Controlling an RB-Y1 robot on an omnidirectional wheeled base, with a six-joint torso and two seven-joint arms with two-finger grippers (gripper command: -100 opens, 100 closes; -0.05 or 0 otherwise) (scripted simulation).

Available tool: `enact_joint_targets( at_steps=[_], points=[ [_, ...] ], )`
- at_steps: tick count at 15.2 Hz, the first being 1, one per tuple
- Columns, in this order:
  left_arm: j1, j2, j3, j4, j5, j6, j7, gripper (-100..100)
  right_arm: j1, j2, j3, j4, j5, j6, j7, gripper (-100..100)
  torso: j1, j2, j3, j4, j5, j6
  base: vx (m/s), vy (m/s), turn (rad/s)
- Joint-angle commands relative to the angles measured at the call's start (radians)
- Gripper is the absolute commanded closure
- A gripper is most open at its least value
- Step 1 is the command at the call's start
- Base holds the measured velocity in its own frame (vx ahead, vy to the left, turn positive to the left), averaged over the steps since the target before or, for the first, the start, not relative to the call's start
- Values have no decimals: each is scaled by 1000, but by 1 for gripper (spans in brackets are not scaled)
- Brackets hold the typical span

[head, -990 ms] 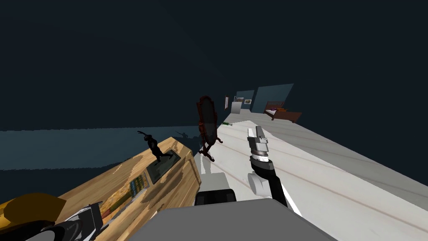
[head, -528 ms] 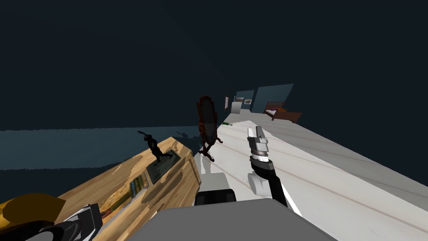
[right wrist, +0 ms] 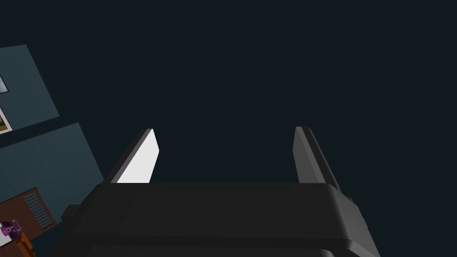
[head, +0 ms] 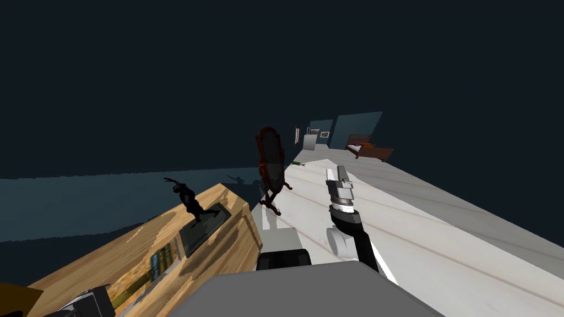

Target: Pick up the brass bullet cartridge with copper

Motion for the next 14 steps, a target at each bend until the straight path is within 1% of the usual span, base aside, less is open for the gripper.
enact_joint_targets(
  at_steps=[1, 4, 5, 6, 9, 10, 11, 12, 13, 14],
  points=[
    [-8, -1, -13, 27, -10, -30, -6, -100, 0, 0, 0, 0, 0, 0, 0, 0, 0, 0, 0, 0, 0, 0, -12, 10, 16],
    [-19, -4, -33, 66, -26, -69, -14, -100, 0, 0, 0, 0, 0, 0, 0, 0, 3, 4, 3, 1, 1, 0, -24, 23, 11],
    [-15, -2, -24, 50, -20, -50, -10, -100, 0, 0, 0, 0, 0, 0, 0, 0, 3, 5, 3, 1, 1, 0, -16, 14, 2],
    [-6, 0, -9, 19, -7, -22, -4, 100, 0, 0, 0, 0, 0, 0, 0, 0, 3, 5, 3, 1, 1, 0, 2, -5, -19],
    [3, 3, 7, -12, 6, 10, 2, 100, 0, 0, 0, 0, 0, 0, 0, 0, 1, 3, 2, 1, 0, 0, 19, -24, -12],
    [3, -1, 1, -2, 2, -6, -2, 100, 0, 0, 0, 0, 0, 0, 0, 0, 1, 2, 1, 1, 0, 0, 15, -14, -1],
    [-4, 10, 23, -8, 11, 20, 19, -100, 0, 0, 0, 0, 0, 0, 0, 0, 2, 2, 1, 1, 1, 0, 29, -16, -183],
    [-7, 15, 33, -11, 14, 30, 28, -100, 0, 0, 0, 0, 0, 0, 0, 0, 3, 1, 1, 0, 1, 1, 53, -12, -284],
    [-4, 9, 19, -8, 9, 16, 14, -100, 0, 0, 0, 0, 0, 0, 0, 0, 3, 0, 0, 0, 1, 2, 34, 0, -104],
    [-18, 10, 8, 20, -5, -6, 8, -100, 0, 0, 0, 0, 0, 0, 0, 0, 4, 0, 0, 0, 1, 1, 8, 3, 30]
  ],
)
